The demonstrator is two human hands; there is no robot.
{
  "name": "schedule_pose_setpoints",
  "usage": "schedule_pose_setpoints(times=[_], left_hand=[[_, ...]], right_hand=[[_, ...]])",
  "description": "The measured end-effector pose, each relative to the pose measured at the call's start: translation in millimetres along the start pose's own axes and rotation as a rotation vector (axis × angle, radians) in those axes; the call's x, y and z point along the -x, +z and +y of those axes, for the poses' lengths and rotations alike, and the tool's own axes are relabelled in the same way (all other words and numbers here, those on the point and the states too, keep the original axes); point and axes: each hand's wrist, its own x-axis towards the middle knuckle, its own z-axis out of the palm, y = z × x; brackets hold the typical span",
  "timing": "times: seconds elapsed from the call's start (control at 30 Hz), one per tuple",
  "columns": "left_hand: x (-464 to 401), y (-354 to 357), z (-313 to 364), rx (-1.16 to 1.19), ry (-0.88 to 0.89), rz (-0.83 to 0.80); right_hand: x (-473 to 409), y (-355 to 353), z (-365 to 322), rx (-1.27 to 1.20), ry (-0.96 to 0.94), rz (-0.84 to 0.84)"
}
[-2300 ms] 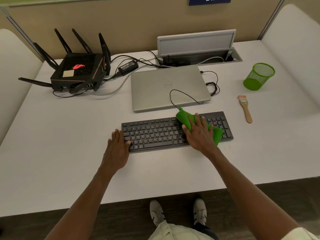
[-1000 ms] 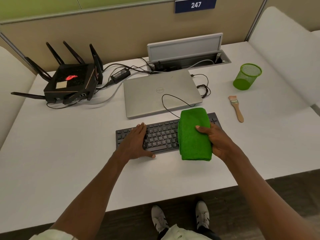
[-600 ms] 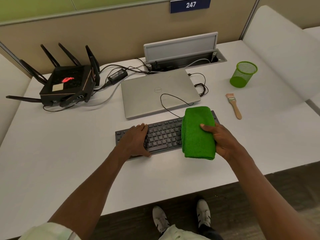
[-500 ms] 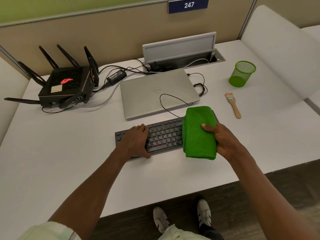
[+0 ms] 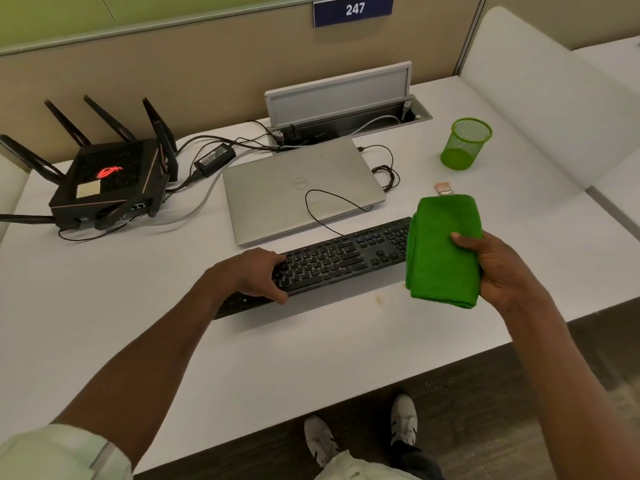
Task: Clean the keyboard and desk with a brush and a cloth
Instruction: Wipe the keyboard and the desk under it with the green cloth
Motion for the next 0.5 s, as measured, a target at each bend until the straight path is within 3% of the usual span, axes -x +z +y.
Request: schedule_pose_setpoints(times=[0.2, 0.3, 0.5], left_hand=[[-4, -18, -9, 0.124, -0.006, -0.095], [-6, -25, -12, 0.167, 0.006, -0.116], [-15, -35, -25, 0.234, -0.010, -0.160]], right_hand=[[2, -34, -17, 0.012, 0.012, 0.162], [-7, -52, -19, 0.162, -0.015, 0.303], [-28, -52, -2, 1.347, -0.139, 0.556]])
